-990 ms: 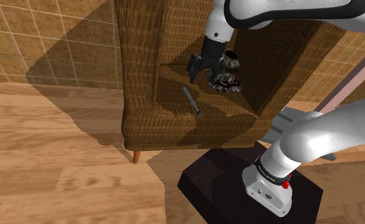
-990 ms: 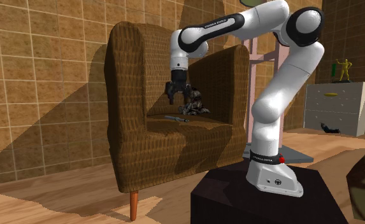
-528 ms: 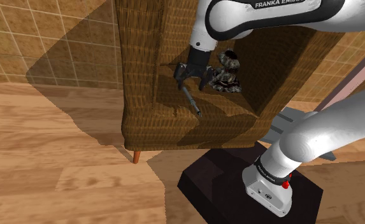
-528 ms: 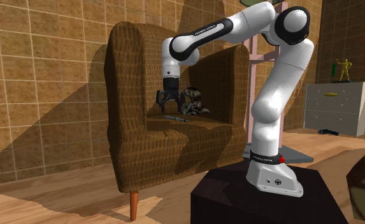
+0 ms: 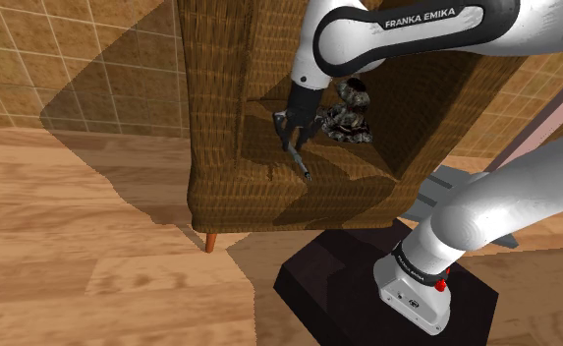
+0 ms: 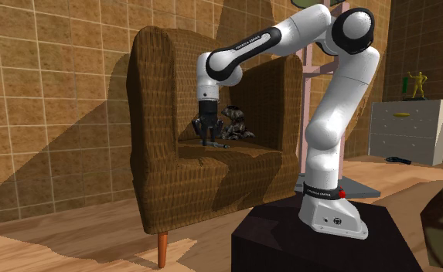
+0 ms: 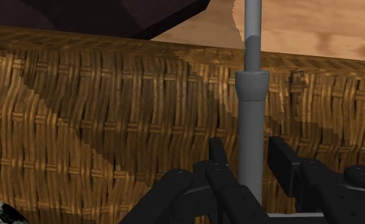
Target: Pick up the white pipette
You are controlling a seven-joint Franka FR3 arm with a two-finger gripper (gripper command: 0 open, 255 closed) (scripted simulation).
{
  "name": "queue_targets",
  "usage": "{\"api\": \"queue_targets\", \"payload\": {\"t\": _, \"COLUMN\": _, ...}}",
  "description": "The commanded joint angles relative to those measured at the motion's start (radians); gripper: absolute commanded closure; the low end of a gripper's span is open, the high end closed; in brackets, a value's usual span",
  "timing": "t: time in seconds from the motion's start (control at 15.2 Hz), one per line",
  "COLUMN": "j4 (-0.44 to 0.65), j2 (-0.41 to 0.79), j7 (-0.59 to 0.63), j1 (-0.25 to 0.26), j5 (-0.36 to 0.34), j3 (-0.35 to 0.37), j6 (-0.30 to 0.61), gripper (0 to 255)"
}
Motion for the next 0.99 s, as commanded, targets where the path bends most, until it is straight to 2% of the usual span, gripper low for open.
{"api": "queue_targets", "payload": {"t": 0.0, "j4": -0.003, "j2": 0.005, "j7": 0.000, "j1": 0.003, "j5": 0.005, "j3": 0.004, "j6": 0.006, "gripper": 255}}
{"api": "queue_targets", "payload": {"t": 0.4, "j4": -0.002, "j2": 0.005, "j7": 0.001, "j1": 0.004, "j5": 0.004, "j3": 0.004, "j6": 0.006, "gripper": 255}}
{"api": "queue_targets", "payload": {"t": 0.92, "j4": 0.082, "j2": -0.024, "j7": 0.007, "j1": 0.001, "j5": -0.002, "j3": -0.011, "j6": -0.106, "gripper": 255}}
